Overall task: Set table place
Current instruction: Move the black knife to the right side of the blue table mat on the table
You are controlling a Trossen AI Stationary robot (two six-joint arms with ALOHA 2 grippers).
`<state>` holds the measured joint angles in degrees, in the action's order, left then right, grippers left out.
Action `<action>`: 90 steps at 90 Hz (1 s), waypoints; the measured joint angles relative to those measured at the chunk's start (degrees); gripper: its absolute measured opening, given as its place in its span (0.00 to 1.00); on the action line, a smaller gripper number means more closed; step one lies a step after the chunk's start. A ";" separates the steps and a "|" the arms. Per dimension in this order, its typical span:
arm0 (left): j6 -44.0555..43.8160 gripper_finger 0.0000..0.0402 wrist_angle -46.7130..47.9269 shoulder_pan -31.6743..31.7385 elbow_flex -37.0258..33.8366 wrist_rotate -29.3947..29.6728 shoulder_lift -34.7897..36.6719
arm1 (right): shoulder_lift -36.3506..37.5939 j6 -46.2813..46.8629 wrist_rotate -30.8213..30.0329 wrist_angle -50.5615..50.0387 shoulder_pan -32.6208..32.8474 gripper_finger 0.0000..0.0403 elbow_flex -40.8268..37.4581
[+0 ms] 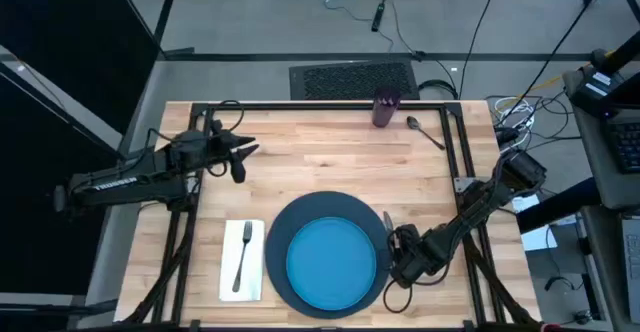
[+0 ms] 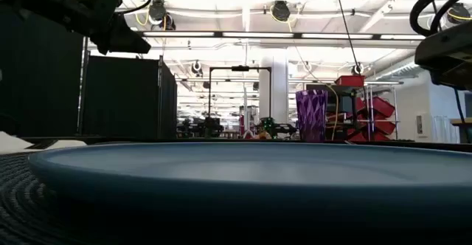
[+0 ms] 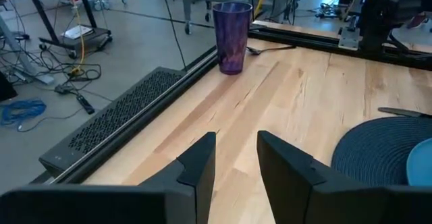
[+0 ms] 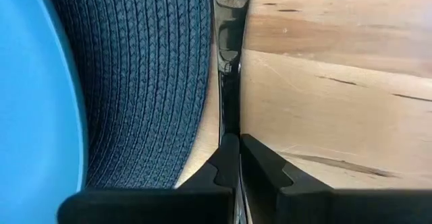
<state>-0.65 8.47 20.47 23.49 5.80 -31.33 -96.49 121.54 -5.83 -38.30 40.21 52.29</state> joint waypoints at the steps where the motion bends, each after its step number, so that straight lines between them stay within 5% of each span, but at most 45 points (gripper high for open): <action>1: 0.01 0.24 0.00 0.00 0.00 0.00 0.00 | -0.04 -0.13 0.05 -0.46 0.00 0.00 0.21; 21: -0.04 0.24 0.00 0.02 0.00 0.00 0.00 | -0.15 -0.92 0.24 -9.40 0.00 0.01 4.36; 90: -0.08 0.24 -0.02 0.02 0.02 0.00 0.02 | 0.09 -6.05 -1.01 -14.56 -0.02 0.23 6.91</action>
<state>-0.73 8.45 20.49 23.51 5.80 -31.31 -96.40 115.49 -6.84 -52.86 40.18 59.20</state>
